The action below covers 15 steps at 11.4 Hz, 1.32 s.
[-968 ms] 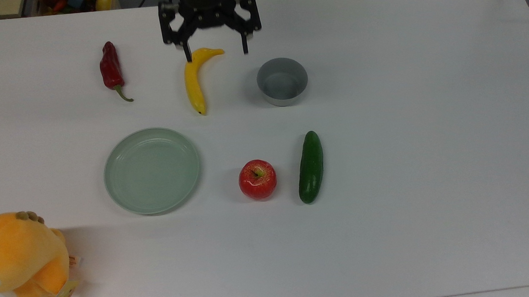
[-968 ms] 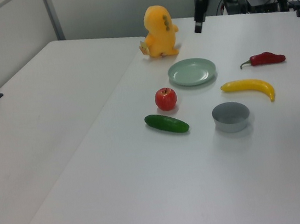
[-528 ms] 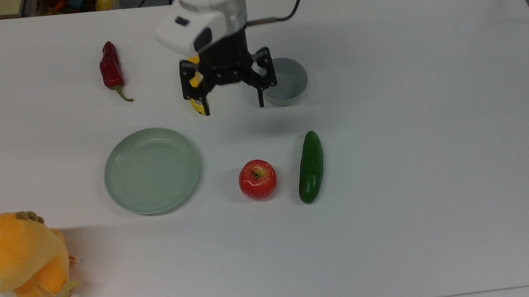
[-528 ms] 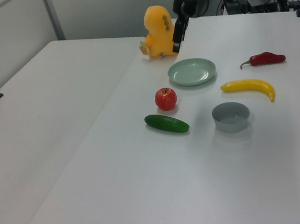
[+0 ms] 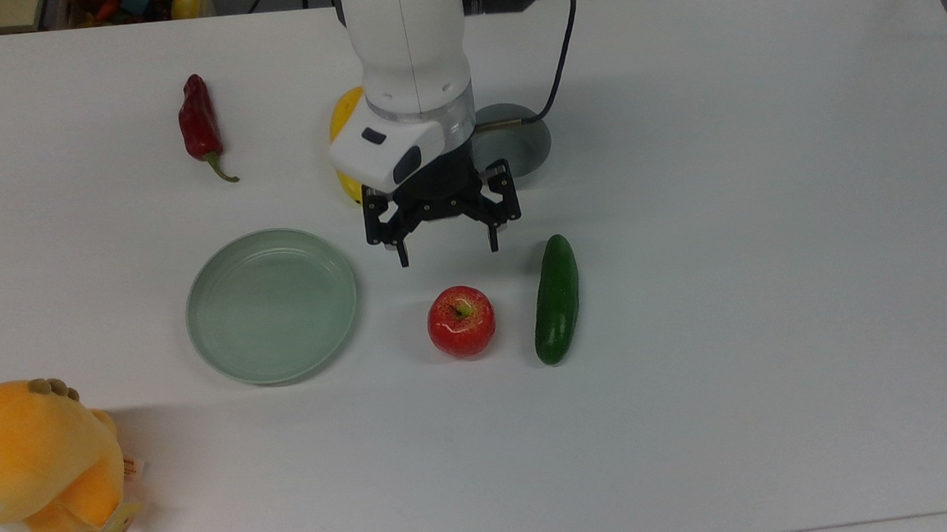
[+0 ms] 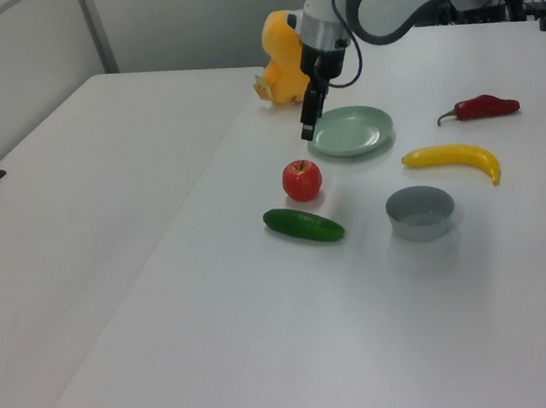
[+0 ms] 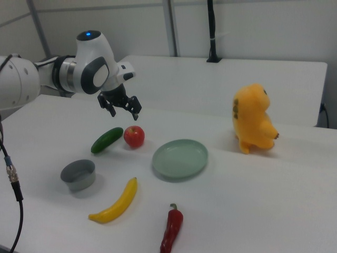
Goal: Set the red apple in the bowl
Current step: 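Move the open gripper down over the red apple, then close the gripper around the red apple and lift it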
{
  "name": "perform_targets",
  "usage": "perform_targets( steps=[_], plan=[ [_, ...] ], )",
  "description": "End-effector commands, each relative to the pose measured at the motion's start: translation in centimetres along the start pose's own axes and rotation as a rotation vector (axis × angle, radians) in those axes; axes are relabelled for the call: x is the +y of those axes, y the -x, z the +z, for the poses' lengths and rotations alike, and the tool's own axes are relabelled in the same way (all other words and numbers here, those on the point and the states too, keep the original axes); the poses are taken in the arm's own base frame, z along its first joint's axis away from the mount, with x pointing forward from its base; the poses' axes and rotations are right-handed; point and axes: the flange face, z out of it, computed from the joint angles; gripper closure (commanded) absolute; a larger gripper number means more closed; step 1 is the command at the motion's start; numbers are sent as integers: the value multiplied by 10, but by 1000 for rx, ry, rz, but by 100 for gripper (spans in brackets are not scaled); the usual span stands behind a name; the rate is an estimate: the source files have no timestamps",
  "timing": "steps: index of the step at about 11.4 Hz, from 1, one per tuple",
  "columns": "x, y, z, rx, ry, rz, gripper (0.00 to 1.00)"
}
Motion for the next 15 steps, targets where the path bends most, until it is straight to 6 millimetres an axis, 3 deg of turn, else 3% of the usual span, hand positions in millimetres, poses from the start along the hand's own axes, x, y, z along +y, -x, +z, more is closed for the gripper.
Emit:
perform_targets(
  steps=[1, 7, 12, 15],
  plan=[
    [-2, -7, 30, 37, 18, 3, 0],
    [-10, -2, 93, 63, 85, 25, 0],
    [-12, 2, 110, 50, 106, -4, 1],
    [-12, 3, 111, 48, 145, -57, 62]
  ],
)
